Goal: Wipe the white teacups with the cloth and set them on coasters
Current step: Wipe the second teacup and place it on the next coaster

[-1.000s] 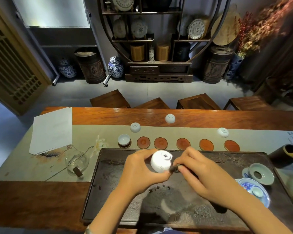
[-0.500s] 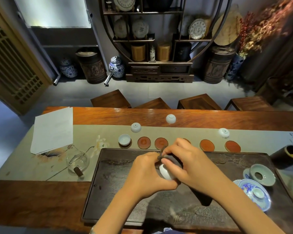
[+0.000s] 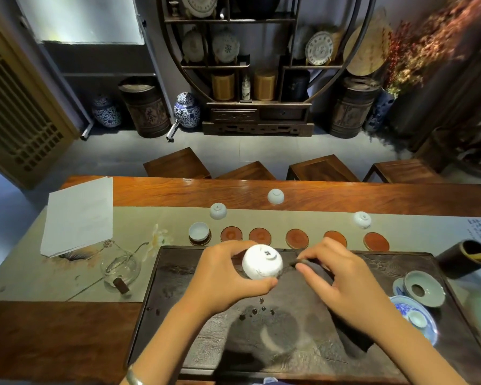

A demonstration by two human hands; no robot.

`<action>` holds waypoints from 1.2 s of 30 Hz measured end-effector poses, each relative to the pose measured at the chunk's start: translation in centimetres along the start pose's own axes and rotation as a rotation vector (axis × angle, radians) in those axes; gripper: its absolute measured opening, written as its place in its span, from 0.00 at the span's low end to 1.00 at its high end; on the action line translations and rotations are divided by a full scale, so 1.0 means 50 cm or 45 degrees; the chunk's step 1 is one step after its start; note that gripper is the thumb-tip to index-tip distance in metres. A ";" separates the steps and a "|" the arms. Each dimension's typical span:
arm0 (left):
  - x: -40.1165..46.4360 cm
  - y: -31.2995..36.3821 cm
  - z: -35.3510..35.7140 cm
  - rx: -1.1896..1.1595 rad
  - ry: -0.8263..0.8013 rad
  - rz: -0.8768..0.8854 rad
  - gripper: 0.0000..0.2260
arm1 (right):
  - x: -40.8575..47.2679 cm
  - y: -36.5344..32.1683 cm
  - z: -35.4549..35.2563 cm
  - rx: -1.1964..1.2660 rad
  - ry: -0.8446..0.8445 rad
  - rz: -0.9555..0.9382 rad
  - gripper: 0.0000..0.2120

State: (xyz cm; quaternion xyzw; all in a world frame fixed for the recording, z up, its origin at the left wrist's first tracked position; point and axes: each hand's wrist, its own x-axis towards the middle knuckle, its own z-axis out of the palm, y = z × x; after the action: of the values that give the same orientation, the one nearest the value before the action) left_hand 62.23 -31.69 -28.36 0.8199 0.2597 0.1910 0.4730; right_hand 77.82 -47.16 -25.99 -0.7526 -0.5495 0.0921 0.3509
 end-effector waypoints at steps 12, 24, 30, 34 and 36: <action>0.003 0.007 0.024 0.110 0.122 0.015 0.17 | -0.007 -0.050 0.045 0.215 -0.035 0.022 0.03; -0.011 0.008 0.042 0.324 -0.049 0.191 0.17 | 0.039 -0.054 0.034 0.086 -0.070 -0.015 0.03; -0.027 -0.003 0.050 0.383 -0.070 0.150 0.15 | 0.011 -0.047 0.031 0.053 -0.293 -0.190 0.06; -0.027 -0.008 0.029 0.321 -0.013 0.089 0.21 | -0.023 -0.017 0.014 0.151 -0.352 -0.127 0.04; -0.026 -0.007 0.016 0.296 0.001 0.122 0.23 | -0.024 0.006 -0.003 0.187 -0.167 0.007 0.03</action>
State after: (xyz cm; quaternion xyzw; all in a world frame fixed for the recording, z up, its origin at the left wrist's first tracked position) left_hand 61.55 -32.88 -29.13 0.8806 0.2410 0.1823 0.3650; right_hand 77.67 -48.36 -26.40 -0.7186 -0.5610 0.1821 0.3683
